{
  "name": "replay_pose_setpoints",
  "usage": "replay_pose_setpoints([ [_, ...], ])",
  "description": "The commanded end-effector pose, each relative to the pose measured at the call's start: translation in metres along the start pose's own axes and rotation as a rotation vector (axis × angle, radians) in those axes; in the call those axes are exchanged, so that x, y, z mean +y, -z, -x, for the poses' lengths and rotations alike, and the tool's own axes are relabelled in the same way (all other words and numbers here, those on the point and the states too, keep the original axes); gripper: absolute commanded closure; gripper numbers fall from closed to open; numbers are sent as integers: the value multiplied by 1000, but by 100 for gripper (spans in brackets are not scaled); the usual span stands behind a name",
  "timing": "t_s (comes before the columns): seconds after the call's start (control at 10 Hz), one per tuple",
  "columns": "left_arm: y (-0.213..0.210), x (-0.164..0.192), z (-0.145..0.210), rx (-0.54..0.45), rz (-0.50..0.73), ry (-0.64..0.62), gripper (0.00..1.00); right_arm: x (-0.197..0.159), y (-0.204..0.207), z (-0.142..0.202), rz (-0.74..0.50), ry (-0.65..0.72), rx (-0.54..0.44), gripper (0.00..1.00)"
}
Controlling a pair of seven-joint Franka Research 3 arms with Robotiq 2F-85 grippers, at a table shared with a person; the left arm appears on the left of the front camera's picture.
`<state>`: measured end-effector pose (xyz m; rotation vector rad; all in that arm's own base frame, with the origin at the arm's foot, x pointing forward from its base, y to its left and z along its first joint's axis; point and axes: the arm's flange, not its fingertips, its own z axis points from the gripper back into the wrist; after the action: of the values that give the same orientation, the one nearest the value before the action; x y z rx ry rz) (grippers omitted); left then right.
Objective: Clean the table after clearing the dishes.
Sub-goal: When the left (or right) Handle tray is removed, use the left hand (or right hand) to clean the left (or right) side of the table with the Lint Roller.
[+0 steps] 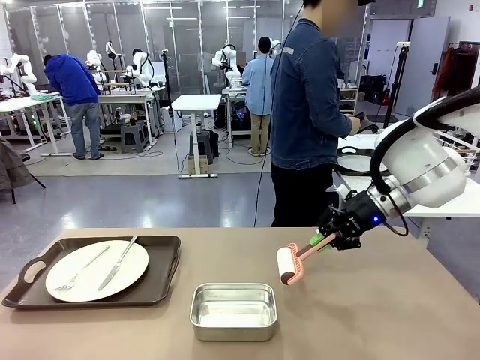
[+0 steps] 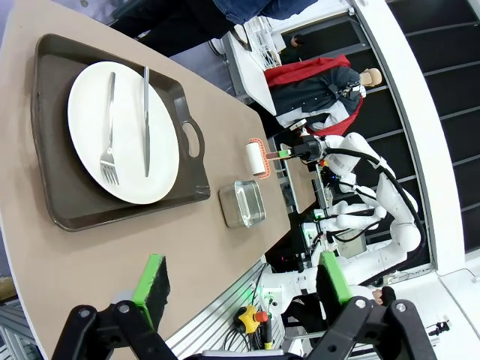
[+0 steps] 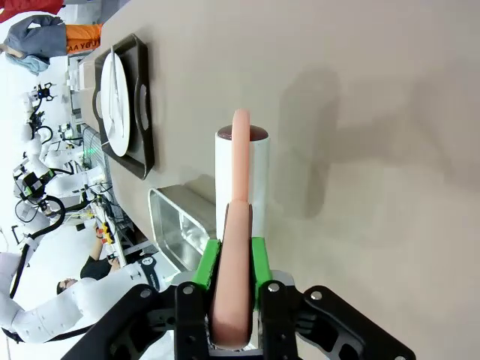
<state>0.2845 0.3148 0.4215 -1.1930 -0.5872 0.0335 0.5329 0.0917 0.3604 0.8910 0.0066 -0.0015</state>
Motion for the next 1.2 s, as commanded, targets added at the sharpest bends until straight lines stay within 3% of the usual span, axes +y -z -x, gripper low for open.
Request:
replay_pose_setpoints([
  [0.0,-3,-1,3,-5,6,12,0,-2,5,-6,-12,-39,-43,78],
  [0.5,-3,-1,3,-5,6,12,0,-39,22,-13,18,28,-59,78],
  [0.8,-3,-1,3,-5,6,12,0,-87,0,-14,101,96,-14,78],
  [1.1,-3,-1,3,-5,6,12,0,-120,-29,-13,213,86,-39,78],
])
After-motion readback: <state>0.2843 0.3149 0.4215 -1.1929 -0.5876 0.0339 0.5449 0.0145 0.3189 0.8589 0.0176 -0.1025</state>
